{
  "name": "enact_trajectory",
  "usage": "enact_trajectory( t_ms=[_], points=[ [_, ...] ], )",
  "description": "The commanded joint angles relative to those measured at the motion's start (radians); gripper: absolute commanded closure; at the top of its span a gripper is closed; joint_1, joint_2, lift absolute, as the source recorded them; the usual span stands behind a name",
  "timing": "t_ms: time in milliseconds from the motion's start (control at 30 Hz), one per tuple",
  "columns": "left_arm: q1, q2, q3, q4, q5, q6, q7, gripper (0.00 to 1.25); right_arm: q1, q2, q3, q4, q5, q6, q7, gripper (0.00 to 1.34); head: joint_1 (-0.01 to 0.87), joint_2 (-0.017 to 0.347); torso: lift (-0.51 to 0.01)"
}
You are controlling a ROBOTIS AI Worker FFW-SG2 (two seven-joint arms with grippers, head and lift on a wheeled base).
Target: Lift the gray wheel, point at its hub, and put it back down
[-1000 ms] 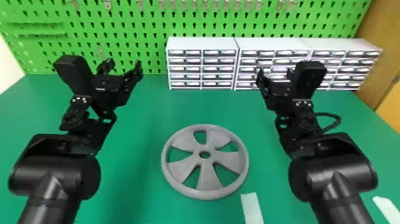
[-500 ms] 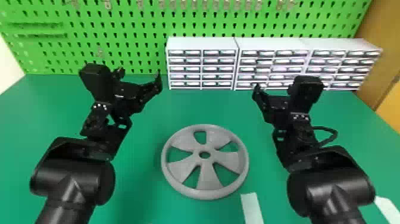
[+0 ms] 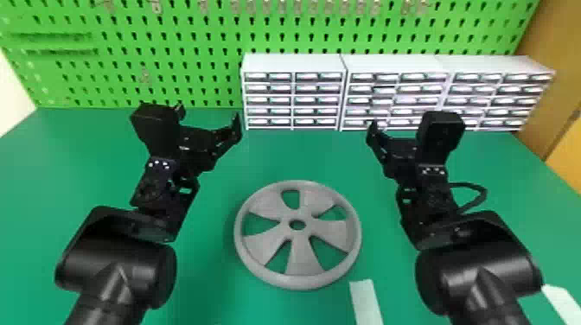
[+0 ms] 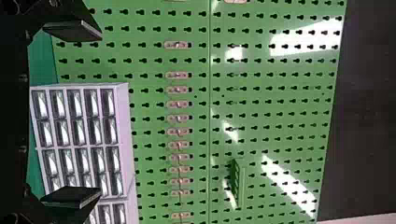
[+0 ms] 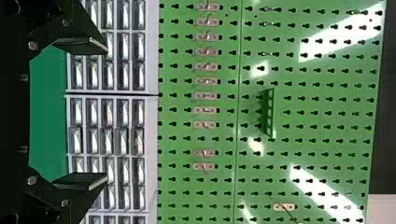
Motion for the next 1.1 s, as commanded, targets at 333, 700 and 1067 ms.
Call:
enact_trajectory(
  t_ms=[333, 700, 1067],
  points=[
    [0.004, 0.0, 0.033, 0.014, -0.002, 0.0, -0.014, 0.11, -0.034, 0.013, -0.063, 0.084, -0.017, -0.071, 0.121, 0.19, 0.692, 0.048, -0.088],
    [-0.001, -0.001, 0.047, 0.012, 0.0, 0.0, -0.017, 0.11, -0.048, 0.017, -0.074, 0.092, -0.022, -0.08, 0.136, 0.19, 0.692, 0.048, -0.088],
    [-0.113, 0.013, 0.048, 0.012, 0.066, -0.012, -0.062, 0.11, -0.165, 0.002, -0.066, 0.103, -0.023, -0.138, 0.139, 0.18, 0.692, 0.048, -0.088]
  ],
)
